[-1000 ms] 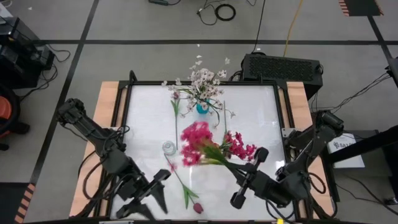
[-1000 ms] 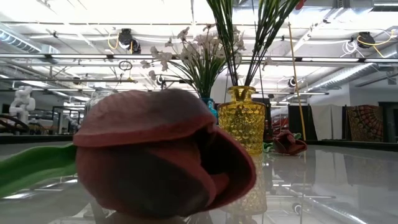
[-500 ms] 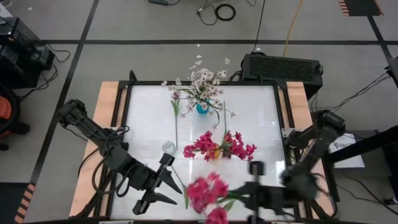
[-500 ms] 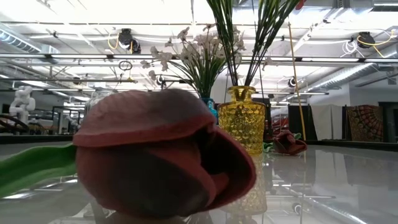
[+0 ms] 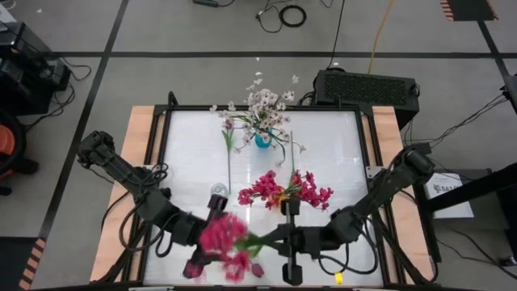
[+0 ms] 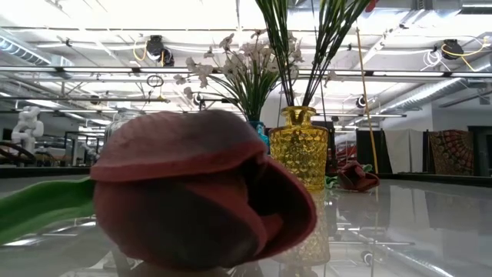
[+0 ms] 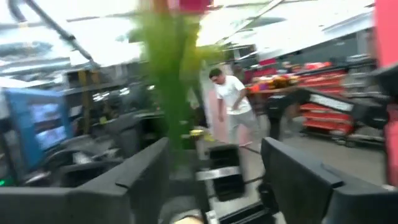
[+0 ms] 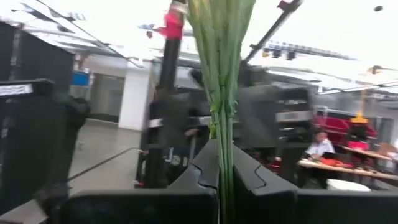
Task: Sort flowers into vase by color
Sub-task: Put the pink flowers into the yellow vase
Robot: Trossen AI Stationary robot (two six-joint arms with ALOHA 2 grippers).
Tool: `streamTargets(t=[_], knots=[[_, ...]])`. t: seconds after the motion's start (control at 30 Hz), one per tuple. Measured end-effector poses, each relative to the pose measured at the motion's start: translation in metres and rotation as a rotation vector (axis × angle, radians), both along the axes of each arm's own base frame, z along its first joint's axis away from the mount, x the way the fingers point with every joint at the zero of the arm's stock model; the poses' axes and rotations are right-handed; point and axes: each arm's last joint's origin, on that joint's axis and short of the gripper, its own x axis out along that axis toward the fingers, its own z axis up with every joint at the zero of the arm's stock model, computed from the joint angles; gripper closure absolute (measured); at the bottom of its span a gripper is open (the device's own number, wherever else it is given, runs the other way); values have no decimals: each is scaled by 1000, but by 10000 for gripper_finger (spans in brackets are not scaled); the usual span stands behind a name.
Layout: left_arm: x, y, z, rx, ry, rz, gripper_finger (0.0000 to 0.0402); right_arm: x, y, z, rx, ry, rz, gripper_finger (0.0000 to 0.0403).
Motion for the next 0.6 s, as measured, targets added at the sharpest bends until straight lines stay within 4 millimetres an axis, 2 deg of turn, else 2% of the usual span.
streamTargets(t=[0.17, 0.6], knots=[[7, 11, -1, -59, 33, 52, 120, 4, 1, -6, -15, 5, 11, 403], [29, 18, -10, -62, 4, 3, 118, 16, -11, -11, -22, 37, -25, 403]])
